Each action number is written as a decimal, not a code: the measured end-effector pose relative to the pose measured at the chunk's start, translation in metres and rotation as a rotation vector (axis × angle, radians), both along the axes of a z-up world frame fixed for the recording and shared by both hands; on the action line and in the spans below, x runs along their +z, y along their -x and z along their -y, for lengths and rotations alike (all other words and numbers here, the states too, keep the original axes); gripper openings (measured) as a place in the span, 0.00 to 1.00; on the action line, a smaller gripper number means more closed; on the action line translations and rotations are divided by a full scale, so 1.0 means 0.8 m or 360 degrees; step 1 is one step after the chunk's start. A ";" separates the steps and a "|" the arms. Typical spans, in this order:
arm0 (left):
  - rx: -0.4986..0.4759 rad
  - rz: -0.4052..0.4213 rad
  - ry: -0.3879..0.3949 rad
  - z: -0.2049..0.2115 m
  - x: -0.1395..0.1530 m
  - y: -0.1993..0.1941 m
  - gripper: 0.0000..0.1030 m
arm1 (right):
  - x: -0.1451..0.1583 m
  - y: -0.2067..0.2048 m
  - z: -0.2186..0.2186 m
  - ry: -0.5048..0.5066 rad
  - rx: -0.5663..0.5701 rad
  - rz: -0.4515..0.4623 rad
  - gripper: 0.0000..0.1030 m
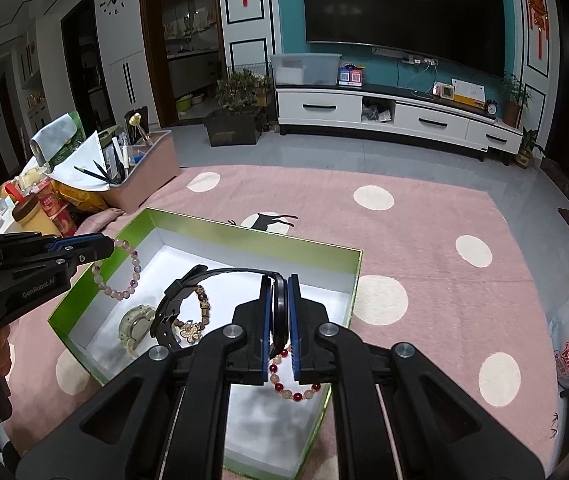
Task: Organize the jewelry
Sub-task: 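Lift the pink bracelet and black band and carry both tools over the green box, then lower the held pink bracelet and black band into the green box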
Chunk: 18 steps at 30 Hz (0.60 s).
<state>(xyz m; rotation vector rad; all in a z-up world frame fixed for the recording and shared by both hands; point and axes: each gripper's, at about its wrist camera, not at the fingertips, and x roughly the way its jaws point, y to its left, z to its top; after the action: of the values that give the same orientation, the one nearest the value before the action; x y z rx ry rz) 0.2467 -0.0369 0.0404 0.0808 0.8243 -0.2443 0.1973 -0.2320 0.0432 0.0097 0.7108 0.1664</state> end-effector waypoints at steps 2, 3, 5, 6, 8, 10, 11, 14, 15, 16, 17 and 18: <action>0.0003 -0.0005 -0.0004 0.001 -0.002 -0.005 0.07 | -0.003 -0.005 -0.002 0.0006 -0.0001 -0.0012 0.07; 0.0003 -0.0006 -0.0008 0.002 -0.004 -0.007 0.07 | -0.004 -0.008 -0.003 0.0009 -0.0001 -0.0018 0.07; 0.0003 -0.0010 -0.0017 0.003 -0.006 -0.011 0.07 | -0.006 -0.013 -0.006 0.0012 -0.0001 -0.0030 0.07; 0.0004 -0.0014 -0.0021 0.003 -0.007 -0.013 0.07 | -0.008 -0.015 -0.006 0.0012 0.0000 -0.0035 0.07; 0.0007 -0.0022 -0.0028 0.004 -0.010 -0.018 0.07 | -0.011 -0.021 -0.008 0.0015 0.0000 -0.0049 0.07; 0.0015 -0.0038 -0.0032 0.002 -0.015 -0.024 0.07 | -0.014 -0.026 -0.010 0.0017 0.0002 -0.0064 0.07; 0.0018 -0.0042 -0.0035 0.003 -0.016 -0.025 0.07 | -0.015 -0.029 -0.011 0.0019 0.0003 -0.0070 0.07; 0.0022 -0.0061 -0.0044 0.003 -0.022 -0.030 0.07 | -0.019 -0.034 -0.014 0.0028 0.0007 -0.0087 0.07; 0.0025 -0.0069 -0.0047 0.002 -0.024 -0.032 0.07 | -0.020 -0.037 -0.015 0.0030 0.0008 -0.0093 0.07; 0.0027 -0.0078 -0.0048 0.002 -0.026 -0.034 0.07 | -0.022 -0.039 -0.016 0.0032 0.0008 -0.0102 0.07; 0.0028 -0.0084 -0.0049 0.001 -0.028 -0.035 0.07 | -0.023 -0.041 -0.017 0.0035 0.0009 -0.0110 0.07; 0.0028 -0.0091 -0.0054 0.002 -0.030 -0.037 0.07 | -0.025 -0.042 -0.017 0.0038 0.0011 -0.0116 0.07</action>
<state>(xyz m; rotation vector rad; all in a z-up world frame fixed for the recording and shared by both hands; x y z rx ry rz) 0.2764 -0.0381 0.0164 0.0988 0.8858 -0.2171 0.2311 -0.2180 0.0235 -0.0094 0.7857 0.1647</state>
